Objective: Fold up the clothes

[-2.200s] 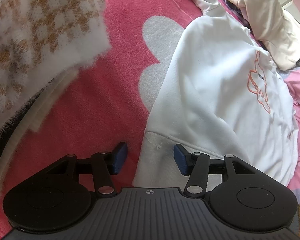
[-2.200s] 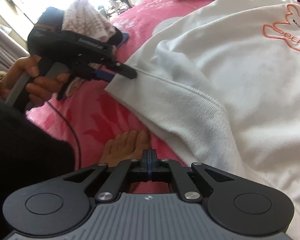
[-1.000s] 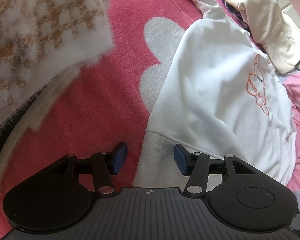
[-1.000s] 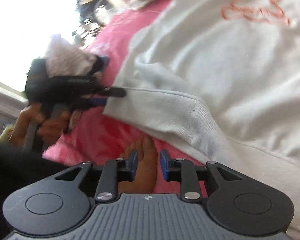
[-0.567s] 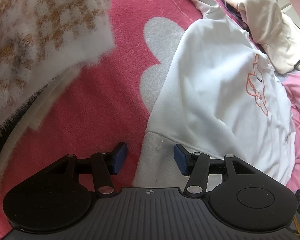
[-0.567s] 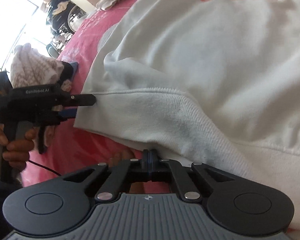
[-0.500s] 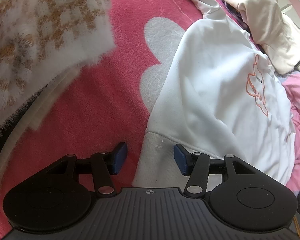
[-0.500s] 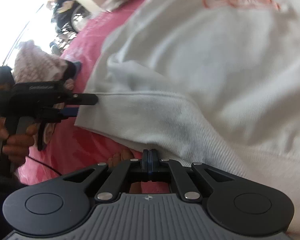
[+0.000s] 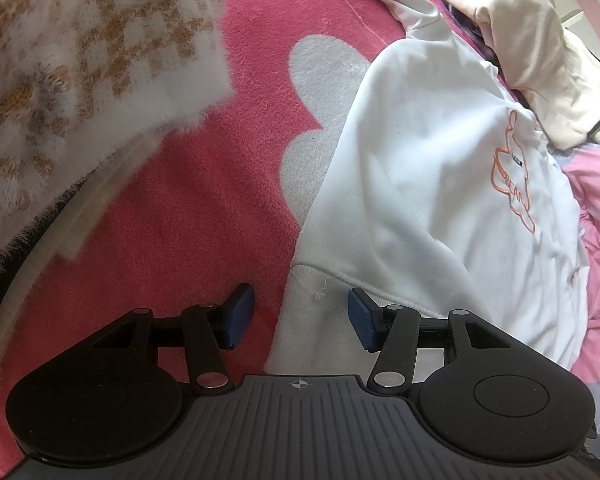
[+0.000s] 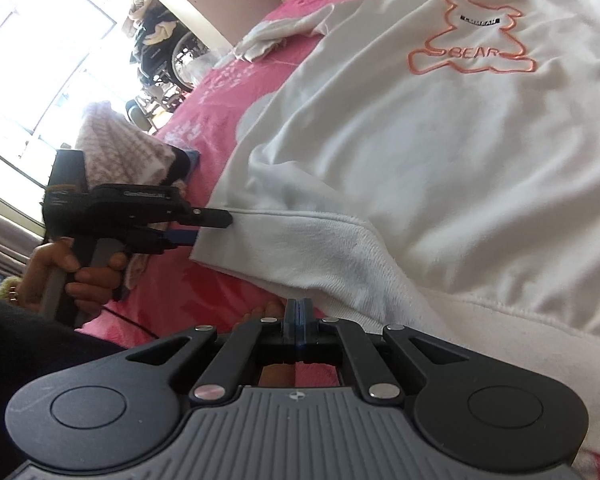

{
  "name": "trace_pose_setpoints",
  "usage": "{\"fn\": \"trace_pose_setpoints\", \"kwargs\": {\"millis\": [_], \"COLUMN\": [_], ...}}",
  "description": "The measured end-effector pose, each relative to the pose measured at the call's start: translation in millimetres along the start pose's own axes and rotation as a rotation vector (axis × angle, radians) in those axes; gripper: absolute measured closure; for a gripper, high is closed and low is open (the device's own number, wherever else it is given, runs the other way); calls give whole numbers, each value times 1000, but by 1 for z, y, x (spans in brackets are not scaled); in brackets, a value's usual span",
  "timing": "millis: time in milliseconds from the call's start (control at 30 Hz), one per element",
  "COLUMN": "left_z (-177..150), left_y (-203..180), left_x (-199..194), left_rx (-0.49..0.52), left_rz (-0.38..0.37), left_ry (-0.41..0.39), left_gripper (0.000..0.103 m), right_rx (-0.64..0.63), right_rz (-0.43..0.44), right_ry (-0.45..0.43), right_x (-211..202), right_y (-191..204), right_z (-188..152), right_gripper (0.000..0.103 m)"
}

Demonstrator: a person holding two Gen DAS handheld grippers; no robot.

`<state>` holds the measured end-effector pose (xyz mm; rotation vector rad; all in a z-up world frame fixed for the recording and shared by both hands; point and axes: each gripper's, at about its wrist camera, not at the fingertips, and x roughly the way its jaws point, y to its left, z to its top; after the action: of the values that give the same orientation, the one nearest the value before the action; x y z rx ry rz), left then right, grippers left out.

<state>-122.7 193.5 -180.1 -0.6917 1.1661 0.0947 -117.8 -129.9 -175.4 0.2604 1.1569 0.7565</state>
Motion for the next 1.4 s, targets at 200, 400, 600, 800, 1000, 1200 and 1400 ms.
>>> {"fn": "trace_pose_setpoints", "kwargs": {"millis": [200, 400, 600, 800, 1000, 1200, 1400], "left_z": [-3, -3, -3, -4, -3, -3, -4], "left_y": [0, 1, 1, 1, 4, 4, 3], "left_x": [-1, 1, 1, 0, -1, -3, -4], "left_rx": [-3, -3, 2, 5, -2, -2, 0], "left_rz": [0, -2, 6, 9, 4, 5, 4], "left_ry": [-3, -2, -2, -1, 5, 4, 0], "left_gripper": [51, 51, 51, 51, 51, 51, 50], "right_rx": [11, 3, 17, -17, 27, 46, 109], "right_rz": [25, 54, 57, 26, -43, -67, -43], "right_ry": [-14, -21, 19, 57, 132, 127, 103], "right_x": [-29, -57, -46, 10, 68, 84, 80], "right_y": [4, 12, 14, 14, 1, 3, -9], "right_z": [-4, -13, -14, -1, 6, 3, 0], "right_gripper": [102, 102, 102, 68, 68, 87, 102]}}
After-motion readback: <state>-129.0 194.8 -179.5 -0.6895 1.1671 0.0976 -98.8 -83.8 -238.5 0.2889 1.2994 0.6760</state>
